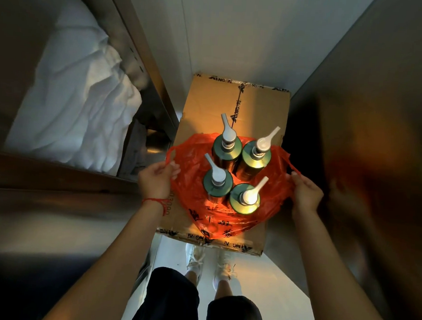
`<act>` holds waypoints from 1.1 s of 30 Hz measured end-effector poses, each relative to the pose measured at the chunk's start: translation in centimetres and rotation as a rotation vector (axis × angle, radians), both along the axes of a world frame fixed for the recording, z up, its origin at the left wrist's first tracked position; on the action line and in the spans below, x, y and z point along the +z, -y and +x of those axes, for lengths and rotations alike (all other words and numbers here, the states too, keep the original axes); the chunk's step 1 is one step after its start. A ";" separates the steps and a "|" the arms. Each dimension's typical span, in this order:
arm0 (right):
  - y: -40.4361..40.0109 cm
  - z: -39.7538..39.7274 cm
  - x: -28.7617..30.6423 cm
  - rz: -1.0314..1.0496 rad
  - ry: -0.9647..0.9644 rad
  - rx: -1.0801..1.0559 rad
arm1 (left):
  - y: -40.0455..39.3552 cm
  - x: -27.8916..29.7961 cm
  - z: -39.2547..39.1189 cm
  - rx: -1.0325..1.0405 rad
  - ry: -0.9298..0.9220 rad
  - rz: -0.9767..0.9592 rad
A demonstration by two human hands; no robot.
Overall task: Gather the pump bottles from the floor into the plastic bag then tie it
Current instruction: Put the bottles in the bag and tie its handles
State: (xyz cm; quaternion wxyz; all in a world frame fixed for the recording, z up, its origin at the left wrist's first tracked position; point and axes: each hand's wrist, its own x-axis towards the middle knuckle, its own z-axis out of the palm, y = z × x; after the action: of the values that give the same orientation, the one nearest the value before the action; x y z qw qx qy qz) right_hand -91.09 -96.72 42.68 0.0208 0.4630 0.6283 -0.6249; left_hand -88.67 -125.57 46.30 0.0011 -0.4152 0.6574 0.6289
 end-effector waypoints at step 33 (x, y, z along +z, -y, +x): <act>4.8 3.4 23.6 -0.077 -0.536 0.403 | -4.0 19.4 0.1 -0.425 -0.421 -0.074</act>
State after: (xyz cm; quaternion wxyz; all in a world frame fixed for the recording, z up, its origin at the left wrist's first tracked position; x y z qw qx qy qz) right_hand -87.72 -101.55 66.29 -0.0047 0.1475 0.6662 -0.7310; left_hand -88.56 -121.58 65.68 -0.0187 -0.1289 0.7377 0.6625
